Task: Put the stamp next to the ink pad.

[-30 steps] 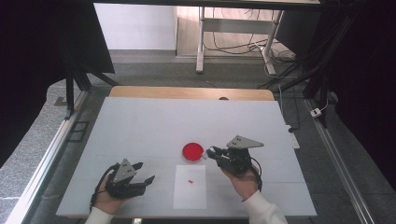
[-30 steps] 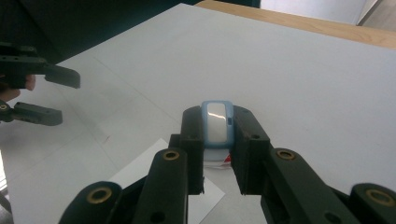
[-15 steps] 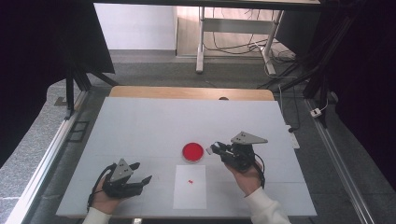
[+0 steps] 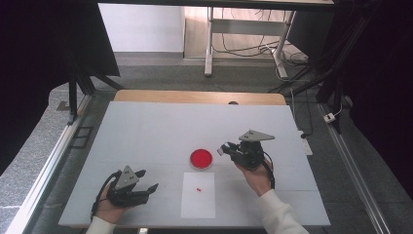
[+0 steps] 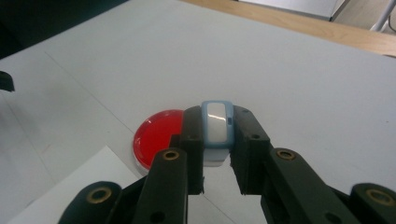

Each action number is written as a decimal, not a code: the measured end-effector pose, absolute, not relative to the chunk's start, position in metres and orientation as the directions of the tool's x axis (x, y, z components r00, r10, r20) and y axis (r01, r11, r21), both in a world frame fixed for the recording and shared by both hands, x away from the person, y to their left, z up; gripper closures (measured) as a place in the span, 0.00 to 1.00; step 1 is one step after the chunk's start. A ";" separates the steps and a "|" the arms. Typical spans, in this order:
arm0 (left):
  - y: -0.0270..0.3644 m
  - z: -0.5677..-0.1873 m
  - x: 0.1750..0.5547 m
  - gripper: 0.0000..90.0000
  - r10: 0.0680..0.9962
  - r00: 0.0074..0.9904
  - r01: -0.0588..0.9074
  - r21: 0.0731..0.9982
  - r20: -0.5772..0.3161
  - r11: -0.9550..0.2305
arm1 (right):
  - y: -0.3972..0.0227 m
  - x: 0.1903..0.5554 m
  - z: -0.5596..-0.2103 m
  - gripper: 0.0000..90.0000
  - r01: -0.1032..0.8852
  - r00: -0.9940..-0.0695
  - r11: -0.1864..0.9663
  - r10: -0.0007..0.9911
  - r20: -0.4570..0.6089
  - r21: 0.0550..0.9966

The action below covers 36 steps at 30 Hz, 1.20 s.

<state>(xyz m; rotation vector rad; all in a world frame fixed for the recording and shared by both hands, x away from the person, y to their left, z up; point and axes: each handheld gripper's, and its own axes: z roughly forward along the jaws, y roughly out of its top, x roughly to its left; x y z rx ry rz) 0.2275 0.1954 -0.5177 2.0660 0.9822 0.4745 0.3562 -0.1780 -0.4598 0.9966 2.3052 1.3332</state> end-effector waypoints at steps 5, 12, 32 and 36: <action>0.195 -0.518 0.228 0.37 0.776 0.630 0.484 0.781 0.002 -0.395 | -0.171 0.367 -0.468 0.84 0.437 -0.717 0.373 0.694 0.066 0.818; 0.196 -0.518 0.227 0.36 0.777 0.629 0.486 0.780 0.001 -0.395 | -0.163 0.373 -0.479 0.84 0.455 -0.722 0.446 0.692 0.026 0.771; 0.195 -0.519 0.229 0.36 0.774 0.633 0.491 0.777 -0.006 -0.395 | -0.156 0.377 -0.494 0.84 0.468 -0.725 0.515 0.688 -0.021 0.718; 0.195 -0.520 0.228 0.36 0.773 0.634 0.493 0.774 -0.006 -0.398 | -0.156 0.378 -0.495 0.83 0.464 -0.727 0.516 0.686 -0.023 0.720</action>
